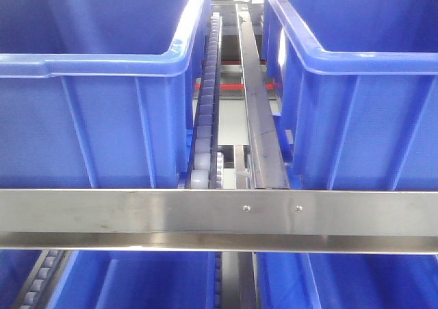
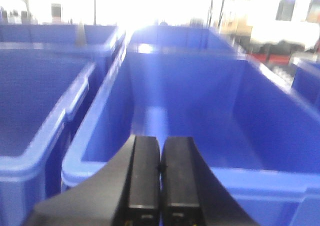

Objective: Pick and sort blue part to right shelf
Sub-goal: 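Raise both empty grippers out of the bins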

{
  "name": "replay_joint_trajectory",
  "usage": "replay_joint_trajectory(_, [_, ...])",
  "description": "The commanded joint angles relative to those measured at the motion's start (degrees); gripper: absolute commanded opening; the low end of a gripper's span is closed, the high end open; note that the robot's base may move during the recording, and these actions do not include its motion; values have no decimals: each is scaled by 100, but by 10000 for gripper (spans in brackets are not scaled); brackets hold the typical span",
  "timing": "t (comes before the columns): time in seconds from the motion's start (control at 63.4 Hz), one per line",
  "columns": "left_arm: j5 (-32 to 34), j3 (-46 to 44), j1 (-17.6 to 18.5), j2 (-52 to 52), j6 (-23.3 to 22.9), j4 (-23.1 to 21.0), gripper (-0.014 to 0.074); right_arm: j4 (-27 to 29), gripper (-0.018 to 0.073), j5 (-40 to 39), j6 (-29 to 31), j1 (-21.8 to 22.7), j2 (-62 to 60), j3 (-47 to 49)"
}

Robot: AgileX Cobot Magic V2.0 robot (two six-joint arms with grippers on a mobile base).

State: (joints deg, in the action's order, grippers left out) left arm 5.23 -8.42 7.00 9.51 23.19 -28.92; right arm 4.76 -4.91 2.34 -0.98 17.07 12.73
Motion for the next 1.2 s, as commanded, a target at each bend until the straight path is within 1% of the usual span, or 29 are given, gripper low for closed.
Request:
replay_joint_trajectory(0.0, [426,-133,-5,-198,28,-41,125,1,31,-517,41,50,-47,162])
replay_joint_trajectory(0.52, [415,-133,-5,-271,28,-50,125,1,31,-517,41,50,-49,162])
replay_joint_trajectory(0.646, [415,-133,-5,-271,28,-50,125,1,31,-566,41,50,-167,-28])
replay_joint_trajectory(1.009, [415,-133,-5,-271,28,-50,125,-9,31,-384,41,50,-1603,-1156])
replay_joint_trajectory(1.088, [415,-133,-5,-271,28,-50,125,-116,31,-345,41,50,-1783,-1336])
replay_joint_trajectory(1.119, [415,-133,-5,-271,28,-50,125,-159,31,-186,41,50,-1875,-1323])
replay_joint_trajectory(1.182, [415,-133,-5,-271,28,-50,125,-270,31,-229,41,50,-1890,-1324])
